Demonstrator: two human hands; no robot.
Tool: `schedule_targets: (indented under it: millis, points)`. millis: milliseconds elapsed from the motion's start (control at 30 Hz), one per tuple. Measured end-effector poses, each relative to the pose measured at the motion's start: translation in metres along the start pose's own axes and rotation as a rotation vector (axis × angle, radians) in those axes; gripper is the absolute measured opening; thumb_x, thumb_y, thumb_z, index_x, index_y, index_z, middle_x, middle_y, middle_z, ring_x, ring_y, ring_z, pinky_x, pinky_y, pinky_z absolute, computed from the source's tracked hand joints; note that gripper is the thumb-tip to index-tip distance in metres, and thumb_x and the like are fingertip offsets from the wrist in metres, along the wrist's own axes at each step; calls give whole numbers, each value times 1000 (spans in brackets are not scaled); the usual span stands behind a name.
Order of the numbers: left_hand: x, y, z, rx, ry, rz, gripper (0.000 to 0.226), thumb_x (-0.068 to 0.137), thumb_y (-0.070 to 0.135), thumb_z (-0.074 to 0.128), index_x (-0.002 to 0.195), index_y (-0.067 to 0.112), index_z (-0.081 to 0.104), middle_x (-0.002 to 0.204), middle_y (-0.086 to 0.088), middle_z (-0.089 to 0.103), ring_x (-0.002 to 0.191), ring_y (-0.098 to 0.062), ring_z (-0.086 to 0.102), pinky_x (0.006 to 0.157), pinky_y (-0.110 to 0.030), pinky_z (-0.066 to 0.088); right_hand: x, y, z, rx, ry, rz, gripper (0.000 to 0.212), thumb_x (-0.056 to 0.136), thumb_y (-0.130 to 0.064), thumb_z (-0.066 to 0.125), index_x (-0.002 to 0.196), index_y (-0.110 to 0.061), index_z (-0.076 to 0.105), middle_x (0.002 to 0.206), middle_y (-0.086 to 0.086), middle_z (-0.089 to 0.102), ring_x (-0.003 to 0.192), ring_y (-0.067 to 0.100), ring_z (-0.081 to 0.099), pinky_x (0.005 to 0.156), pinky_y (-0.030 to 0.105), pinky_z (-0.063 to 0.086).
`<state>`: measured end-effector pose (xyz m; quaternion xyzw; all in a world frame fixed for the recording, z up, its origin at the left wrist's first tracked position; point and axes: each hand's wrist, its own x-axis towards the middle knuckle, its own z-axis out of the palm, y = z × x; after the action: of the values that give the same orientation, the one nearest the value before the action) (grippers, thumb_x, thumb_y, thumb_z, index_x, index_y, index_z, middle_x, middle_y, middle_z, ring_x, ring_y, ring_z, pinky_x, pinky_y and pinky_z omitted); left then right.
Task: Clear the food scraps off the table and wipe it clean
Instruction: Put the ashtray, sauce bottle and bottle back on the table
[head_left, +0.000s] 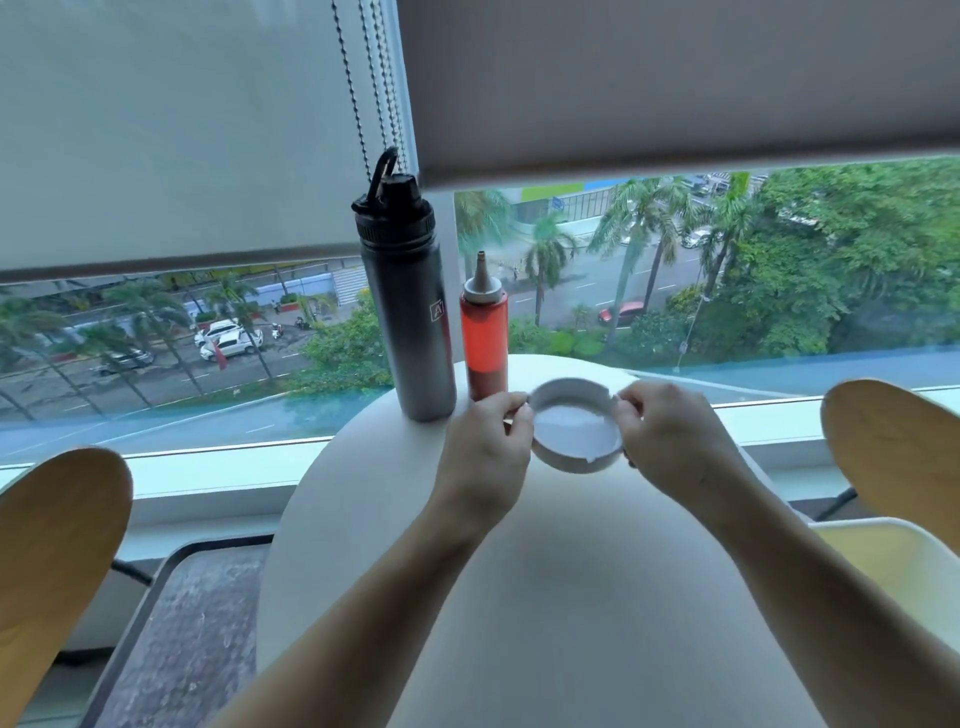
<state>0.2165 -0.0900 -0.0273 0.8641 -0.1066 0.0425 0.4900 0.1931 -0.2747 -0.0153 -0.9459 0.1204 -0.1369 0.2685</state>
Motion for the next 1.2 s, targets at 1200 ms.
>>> schedule_targets:
  millis: [1200]
  points:
    - [62, -6, 68, 58, 109, -148, 45, 103, 16, 43, 147, 11, 51, 144, -8, 58, 133, -21, 52, 102, -20, 35, 106, 31, 49, -46, -51, 72, 23, 95, -11, 49, 73, -8, 55, 78, 12, 58, 78, 29, 49, 66, 32, 35]
